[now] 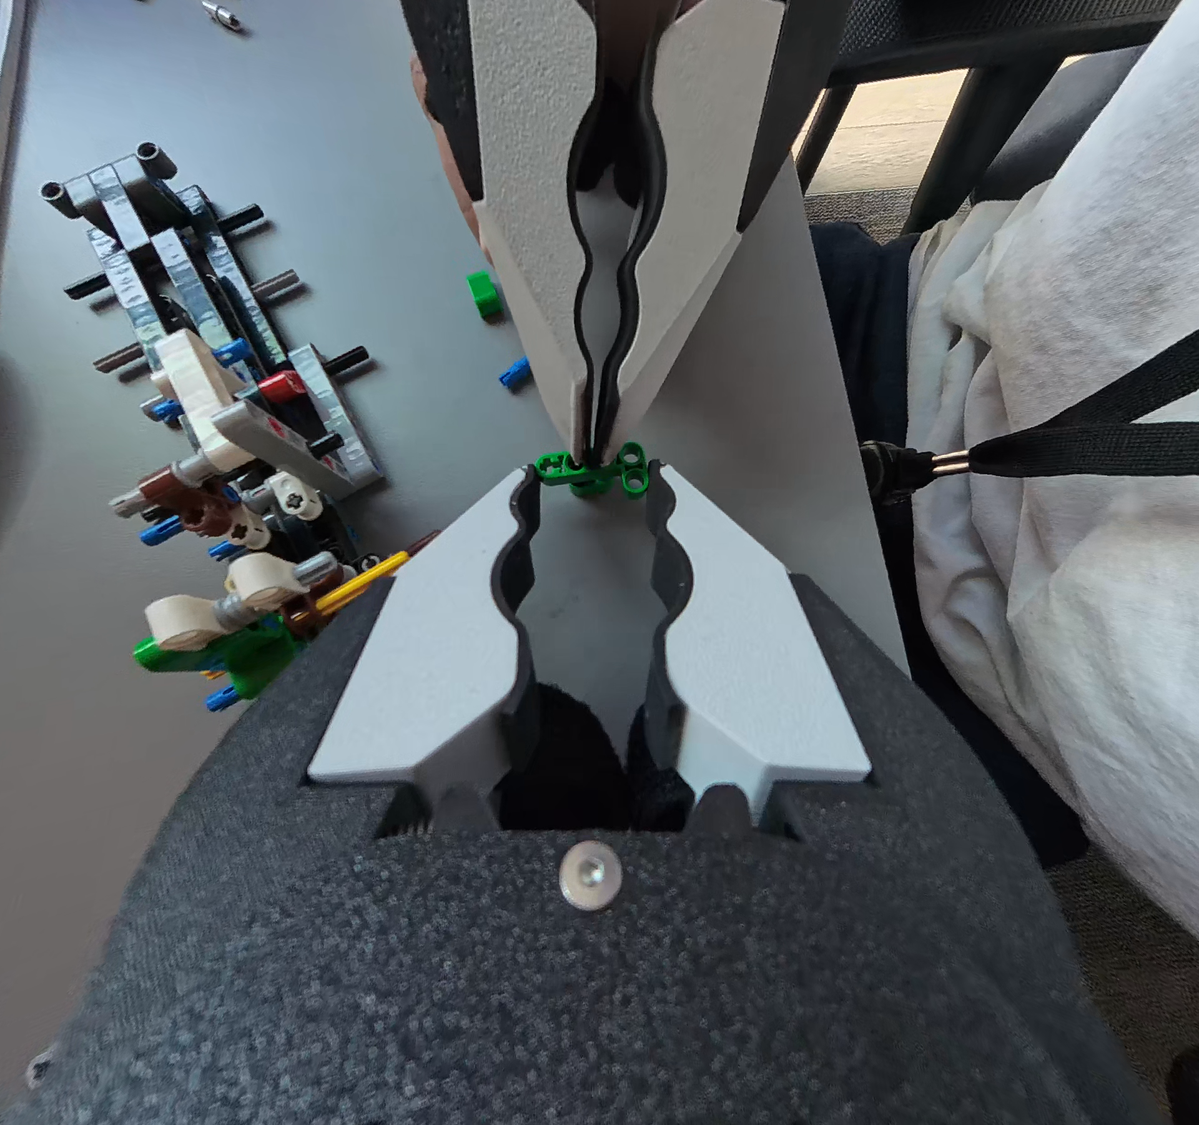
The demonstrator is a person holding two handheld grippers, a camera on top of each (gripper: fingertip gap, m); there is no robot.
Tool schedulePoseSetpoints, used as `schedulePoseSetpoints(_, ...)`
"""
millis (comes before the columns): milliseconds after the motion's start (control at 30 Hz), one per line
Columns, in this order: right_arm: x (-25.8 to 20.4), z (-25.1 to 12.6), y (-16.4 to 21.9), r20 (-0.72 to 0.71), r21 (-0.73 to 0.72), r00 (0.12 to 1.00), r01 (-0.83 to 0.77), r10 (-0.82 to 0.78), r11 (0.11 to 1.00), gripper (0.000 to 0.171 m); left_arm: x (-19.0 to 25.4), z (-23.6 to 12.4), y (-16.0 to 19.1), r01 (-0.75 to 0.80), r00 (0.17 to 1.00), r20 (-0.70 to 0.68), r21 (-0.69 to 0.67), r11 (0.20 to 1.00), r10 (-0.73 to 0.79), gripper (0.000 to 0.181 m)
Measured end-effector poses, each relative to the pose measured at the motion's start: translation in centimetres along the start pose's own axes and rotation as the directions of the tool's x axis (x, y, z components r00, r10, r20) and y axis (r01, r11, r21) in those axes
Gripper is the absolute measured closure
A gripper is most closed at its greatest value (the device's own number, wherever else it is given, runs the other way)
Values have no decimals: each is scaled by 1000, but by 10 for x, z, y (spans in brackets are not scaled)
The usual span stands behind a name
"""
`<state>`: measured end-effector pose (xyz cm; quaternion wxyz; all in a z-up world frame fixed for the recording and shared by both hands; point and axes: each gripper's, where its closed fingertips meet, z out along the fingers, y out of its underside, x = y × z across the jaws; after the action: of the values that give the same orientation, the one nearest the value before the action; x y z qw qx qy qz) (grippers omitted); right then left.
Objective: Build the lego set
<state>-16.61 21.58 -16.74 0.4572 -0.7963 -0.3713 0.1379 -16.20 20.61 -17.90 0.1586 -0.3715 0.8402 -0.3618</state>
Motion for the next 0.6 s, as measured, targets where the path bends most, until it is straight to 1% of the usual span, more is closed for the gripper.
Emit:
schedulePoseSetpoints(33, 1, 0, 0, -1, -1, 1000, -5, 5, 1000, 171, -1, 0, 0, 8, 1000, 5, -1, 1000, -8, 149)
schedulePoseSetpoints(167, 2, 0, 1, -3, -4, 1000, -7, 7, 1000, 171, -2, 1, -1, 35, 999, 30, 2, 999, -35, 150)
schedulePoseSetpoints(433, 0, 1, 1, 27, -7, 999, -19, 19, 1000, 171, -2, 1, 0, 19, 997, 77, -7, 1000, -18, 149)
schedulePoseSetpoints(600, 0, 1, 2, 43, -9, 998, -36, 37, 999, 171, -2, 1, 1, 28, 996, 79, -9, 1000, -28, 150)
